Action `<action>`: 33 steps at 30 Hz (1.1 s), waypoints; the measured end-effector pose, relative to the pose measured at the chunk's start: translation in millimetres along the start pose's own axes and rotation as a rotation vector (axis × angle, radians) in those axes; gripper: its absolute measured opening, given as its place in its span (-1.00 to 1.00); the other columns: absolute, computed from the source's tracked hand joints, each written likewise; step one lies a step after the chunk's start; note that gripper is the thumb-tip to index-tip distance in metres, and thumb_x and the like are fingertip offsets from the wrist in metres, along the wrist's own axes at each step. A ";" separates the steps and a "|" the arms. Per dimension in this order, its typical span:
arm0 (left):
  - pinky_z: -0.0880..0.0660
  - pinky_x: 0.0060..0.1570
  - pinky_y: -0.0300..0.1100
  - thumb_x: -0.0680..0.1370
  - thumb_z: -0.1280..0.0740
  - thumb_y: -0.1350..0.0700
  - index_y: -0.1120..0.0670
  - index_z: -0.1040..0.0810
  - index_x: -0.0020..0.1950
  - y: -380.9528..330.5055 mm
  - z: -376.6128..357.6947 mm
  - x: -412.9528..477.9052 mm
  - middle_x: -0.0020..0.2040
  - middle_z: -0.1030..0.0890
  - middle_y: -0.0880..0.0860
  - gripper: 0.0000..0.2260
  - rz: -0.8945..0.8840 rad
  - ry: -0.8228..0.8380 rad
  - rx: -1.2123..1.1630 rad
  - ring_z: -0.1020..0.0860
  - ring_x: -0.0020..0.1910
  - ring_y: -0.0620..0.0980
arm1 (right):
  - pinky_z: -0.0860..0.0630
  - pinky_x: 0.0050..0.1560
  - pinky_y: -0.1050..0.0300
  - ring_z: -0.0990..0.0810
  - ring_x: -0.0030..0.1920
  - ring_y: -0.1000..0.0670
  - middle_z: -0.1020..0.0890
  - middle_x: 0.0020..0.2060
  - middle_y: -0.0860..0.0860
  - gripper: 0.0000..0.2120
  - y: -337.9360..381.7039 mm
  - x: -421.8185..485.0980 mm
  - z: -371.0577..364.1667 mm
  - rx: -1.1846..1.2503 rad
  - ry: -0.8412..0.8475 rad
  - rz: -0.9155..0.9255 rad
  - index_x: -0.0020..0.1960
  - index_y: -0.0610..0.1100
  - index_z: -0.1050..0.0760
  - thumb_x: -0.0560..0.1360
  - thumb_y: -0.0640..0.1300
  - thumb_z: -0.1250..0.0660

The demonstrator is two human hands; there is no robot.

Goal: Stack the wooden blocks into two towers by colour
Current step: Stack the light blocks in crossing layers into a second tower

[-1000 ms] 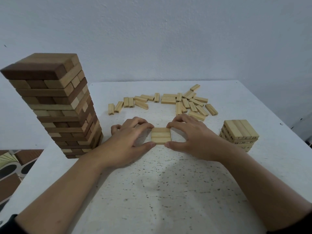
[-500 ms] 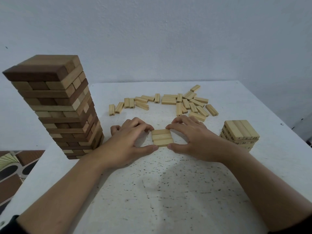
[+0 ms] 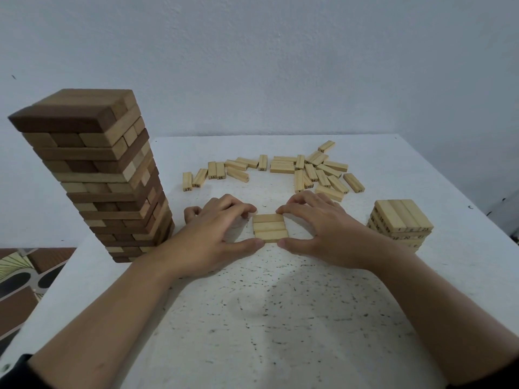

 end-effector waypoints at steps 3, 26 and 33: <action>-0.12 0.29 -0.08 0.53 -0.20 -0.40 -0.25 -0.32 0.48 -1.2 -0.7 0.7 0.22 -0.35 -0.32 -0.46 0.018 -0.023 -0.021 -0.12 0.26 -0.52 | -0.22 0.43 0.00 -0.23 0.35 0.09 -0.31 0.31 0.18 -0.40 -0.3 0.6 -0.1 -0.002 -0.001 -0.001 0.51 0.12 -0.31 0.54 0.33 -0.26; -0.09 0.24 -0.08 0.52 -0.19 -0.42 -0.23 -0.37 0.47 0.5 -2.7 2.5 0.20 -0.34 -0.30 -0.43 0.000 -0.008 0.052 -0.27 0.27 -0.28 | -0.16 0.35 0.17 -0.23 0.40 0.12 -0.32 0.37 0.21 -0.41 -3.9 -2.2 3.7 0.050 0.033 -0.043 0.54 0.08 -0.31 0.57 0.27 -0.25; -0.11 0.22 -0.09 0.53 -0.20 -0.40 -0.25 -0.39 0.45 0.5 -3.0 3.1 0.19 -0.33 -0.30 -0.47 -0.004 -0.005 0.063 -0.27 0.25 -0.28 | -0.17 0.38 0.12 -0.23 0.40 0.11 -0.33 0.37 0.19 -0.46 -4.8 -1.3 2.2 0.060 0.037 -0.070 0.52 0.05 -0.34 0.62 0.27 -0.16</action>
Point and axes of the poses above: each hand's wrist, its own x-axis towards the middle knuckle, its own z-axis out of the back of the hand, y = z × x, the point moved 9 cm from there along x, towards the middle knuckle
